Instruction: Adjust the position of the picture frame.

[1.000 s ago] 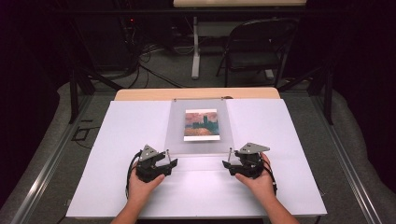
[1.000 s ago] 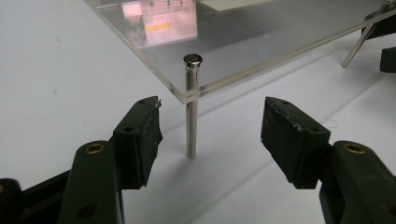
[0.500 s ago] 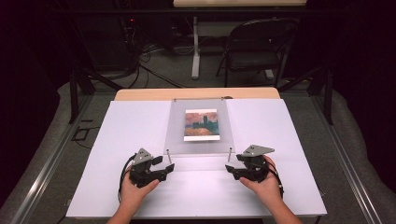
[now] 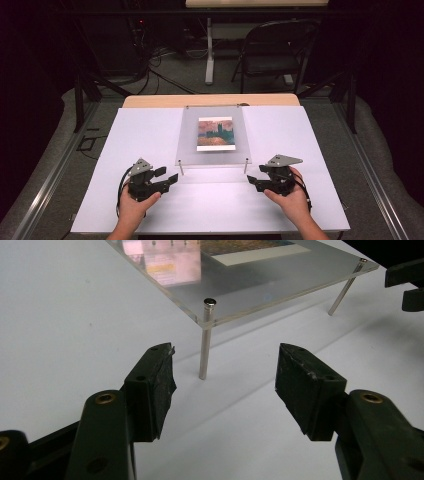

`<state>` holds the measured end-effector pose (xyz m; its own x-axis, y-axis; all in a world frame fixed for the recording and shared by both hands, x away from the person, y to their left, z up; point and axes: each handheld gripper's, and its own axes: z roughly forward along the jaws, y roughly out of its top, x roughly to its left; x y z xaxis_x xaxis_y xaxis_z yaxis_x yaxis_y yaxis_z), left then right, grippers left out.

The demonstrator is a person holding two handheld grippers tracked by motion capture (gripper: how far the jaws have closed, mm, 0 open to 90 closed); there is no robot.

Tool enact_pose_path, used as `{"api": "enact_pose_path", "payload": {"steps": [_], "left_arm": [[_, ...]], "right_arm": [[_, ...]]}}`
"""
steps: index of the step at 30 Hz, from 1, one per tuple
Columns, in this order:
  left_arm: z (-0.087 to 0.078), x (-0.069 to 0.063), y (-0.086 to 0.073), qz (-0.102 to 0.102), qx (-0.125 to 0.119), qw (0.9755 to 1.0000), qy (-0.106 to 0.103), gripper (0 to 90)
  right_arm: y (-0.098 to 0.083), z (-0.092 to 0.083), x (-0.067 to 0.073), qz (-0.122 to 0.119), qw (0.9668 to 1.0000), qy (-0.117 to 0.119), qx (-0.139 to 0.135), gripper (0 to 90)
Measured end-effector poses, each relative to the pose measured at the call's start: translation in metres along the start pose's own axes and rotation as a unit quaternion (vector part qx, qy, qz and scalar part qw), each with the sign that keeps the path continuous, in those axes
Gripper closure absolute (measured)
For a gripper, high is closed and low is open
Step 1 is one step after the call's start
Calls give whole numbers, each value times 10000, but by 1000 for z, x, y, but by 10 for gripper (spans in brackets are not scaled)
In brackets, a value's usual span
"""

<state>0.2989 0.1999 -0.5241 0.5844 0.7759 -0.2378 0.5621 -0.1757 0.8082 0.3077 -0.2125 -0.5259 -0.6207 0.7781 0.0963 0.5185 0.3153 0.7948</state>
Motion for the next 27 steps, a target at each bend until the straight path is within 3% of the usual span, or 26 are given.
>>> {"api": "enact_pose_path", "payload": {"steps": [7, 12, 17, 27], "left_arm": [[-14, 2, 13, 85, -33, 9999, 99, 400], [-15, 9, 26, 29, -86, 9999, 102, 379], [-7, 16, 37, -46, -50, 10000, 11, 387], [10, 27, 62, -7, -29, 9997, 242, 399]], "right_arm": [[8, -17, -3, -130, 9999, -98, 9, 370], [15, -19, -7, -106, 9999, -97, -10, 370], [25, -16, -15, 66, 9999, -86, -62, 373], [53, -2, -32, 209, 9996, -154, -101, 372]]}}
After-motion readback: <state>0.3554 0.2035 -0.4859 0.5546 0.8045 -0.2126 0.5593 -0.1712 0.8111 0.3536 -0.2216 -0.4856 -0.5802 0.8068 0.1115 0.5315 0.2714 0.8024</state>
